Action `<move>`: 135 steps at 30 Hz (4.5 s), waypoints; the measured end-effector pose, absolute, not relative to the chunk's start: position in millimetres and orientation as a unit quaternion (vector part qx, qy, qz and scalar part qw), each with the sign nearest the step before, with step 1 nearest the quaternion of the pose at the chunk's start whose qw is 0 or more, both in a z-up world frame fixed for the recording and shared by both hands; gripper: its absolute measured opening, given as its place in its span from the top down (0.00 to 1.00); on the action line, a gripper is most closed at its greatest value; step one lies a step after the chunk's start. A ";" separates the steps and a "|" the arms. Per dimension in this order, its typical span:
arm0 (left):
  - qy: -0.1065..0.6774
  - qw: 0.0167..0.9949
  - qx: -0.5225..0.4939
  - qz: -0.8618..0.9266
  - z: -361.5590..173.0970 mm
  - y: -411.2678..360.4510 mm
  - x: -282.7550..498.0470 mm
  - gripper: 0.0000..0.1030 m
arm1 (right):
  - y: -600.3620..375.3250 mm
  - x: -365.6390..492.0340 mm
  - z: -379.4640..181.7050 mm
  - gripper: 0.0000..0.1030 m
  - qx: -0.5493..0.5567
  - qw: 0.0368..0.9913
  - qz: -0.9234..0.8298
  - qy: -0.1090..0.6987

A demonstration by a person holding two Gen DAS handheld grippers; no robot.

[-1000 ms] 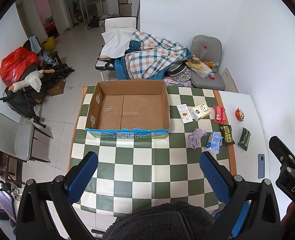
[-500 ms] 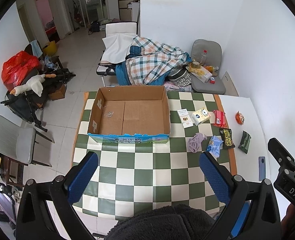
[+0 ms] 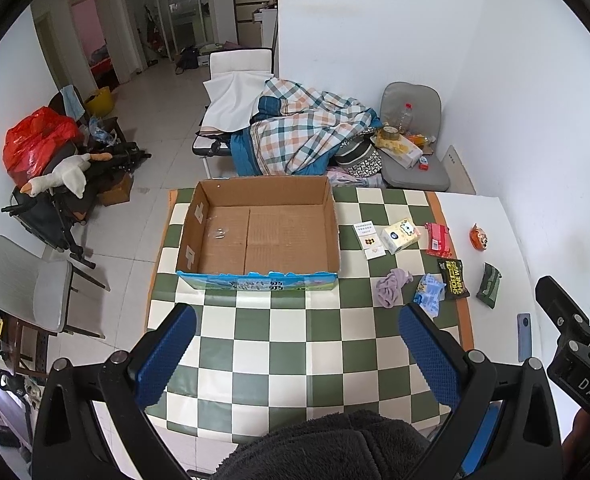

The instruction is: Organize soft objects

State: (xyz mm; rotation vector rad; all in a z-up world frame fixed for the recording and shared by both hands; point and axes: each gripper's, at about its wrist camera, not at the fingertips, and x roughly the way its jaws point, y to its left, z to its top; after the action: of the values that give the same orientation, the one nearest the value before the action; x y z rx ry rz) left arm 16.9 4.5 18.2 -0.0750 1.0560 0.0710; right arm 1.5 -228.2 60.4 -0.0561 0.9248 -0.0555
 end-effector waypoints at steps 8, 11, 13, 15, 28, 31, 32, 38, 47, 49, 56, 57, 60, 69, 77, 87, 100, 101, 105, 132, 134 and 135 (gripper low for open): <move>0.503 0.863 -0.035 0.033 19.0 3.8 16.4 0.00 | -227.7 0.3 61.3 0.00 -0.027 0.894 -0.026 0.446; 0.503 0.863 -0.036 0.033 19.2 3.8 16.0 0.00 | -227.4 -0.2 61.4 0.00 -0.026 0.894 -0.026 0.446; 0.504 0.863 -0.035 0.033 19.0 4.1 16.0 0.00 | -227.2 -0.7 62.0 0.00 -0.026 0.894 -0.025 0.446; 0.503 0.863 -0.036 0.033 18.6 4.5 15.3 0.00 | -227.4 -1.6 62.1 0.00 -0.025 0.894 -0.024 0.447; 0.560 0.826 -0.056 -0.028 -46.2 -40.2 115.7 0.00 | -303.8 49.1 -4.5 0.00 0.033 0.856 -0.062 0.512; 0.592 0.803 -0.041 -0.050 -86.1 -72.6 170.3 0.00 | -342.4 85.1 -50.6 0.00 0.045 0.835 -0.080 0.543; 0.602 0.795 -0.039 -0.057 -98.6 -80.6 184.7 0.00 | -354.9 98.8 -69.6 0.00 0.051 0.826 -0.081 0.555; 0.683 0.728 -0.032 -0.059 -207.8 -127.3 275.0 0.00 | -417.2 177.1 -192.8 0.00 0.084 0.769 -0.083 0.628; 0.754 0.656 -0.017 -0.033 -337.6 -156.1 339.9 0.09 | -461.6 240.2 -342.4 0.02 0.108 0.700 -0.088 0.701; 0.744 0.664 -0.020 -0.071 -335.5 -167.9 348.2 0.09 | -462.9 245.7 -359.7 0.02 0.108 0.694 -0.082 0.707; 0.728 0.647 0.136 -0.181 -352.5 -242.9 370.7 0.08 | -460.5 268.6 -409.0 0.02 0.102 0.669 -0.049 0.734; 0.733 0.635 0.156 -0.186 -361.5 -252.1 372.5 0.08 | -460.0 271.9 -414.9 0.02 0.101 0.666 -0.047 0.738; 0.747 0.609 0.185 -0.191 -382.4 -265.2 376.4 0.08 | -458.7 279.4 -431.8 0.02 0.107 0.653 -0.044 0.748; 0.757 0.588 0.218 -0.185 -412.6 -274.8 378.6 0.23 | -448.2 284.4 -468.7 0.09 0.121 0.630 -0.047 0.766; 0.743 0.598 0.237 -0.183 -411.1 -276.8 364.3 0.36 | -455.3 271.9 -482.9 0.35 0.125 0.627 -0.073 0.765; 0.722 0.651 0.171 -0.159 -351.1 -265.8 352.4 0.36 | -462.1 256.3 -478.7 0.47 0.172 0.638 -0.075 0.747; 0.664 0.742 -0.005 -0.098 -194.5 -117.5 260.1 0.41 | -362.0 248.4 -296.3 0.47 0.162 0.712 0.070 0.680; 0.662 0.744 -0.016 -0.092 -185.7 -100.7 254.0 0.41 | -343.0 247.1 -289.4 0.47 0.162 0.714 0.084 0.676; 0.651 0.754 -0.058 -0.060 -169.2 -37.0 228.8 0.41 | -262.2 247.4 -256.5 0.47 0.154 0.718 0.146 0.663; 0.711 0.680 -0.175 -0.035 -304.2 173.3 366.9 0.41 | 11.2 369.0 -331.1 0.47 0.089 0.684 0.122 0.714; 0.719 0.673 -0.171 -0.036 -313.2 172.8 372.3 0.41 | 13.7 375.9 -339.9 0.47 0.091 0.682 0.119 0.716; 0.724 0.669 -0.165 -0.032 -318.2 173.0 373.8 0.41 | 15.7 379.9 -346.3 0.47 0.094 0.677 0.121 0.720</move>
State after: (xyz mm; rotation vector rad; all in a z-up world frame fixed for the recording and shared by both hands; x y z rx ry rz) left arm 373.8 173.0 -318.2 -0.3716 1.6320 -0.0717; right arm 379.9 15.7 -346.3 0.2117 1.6171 0.2721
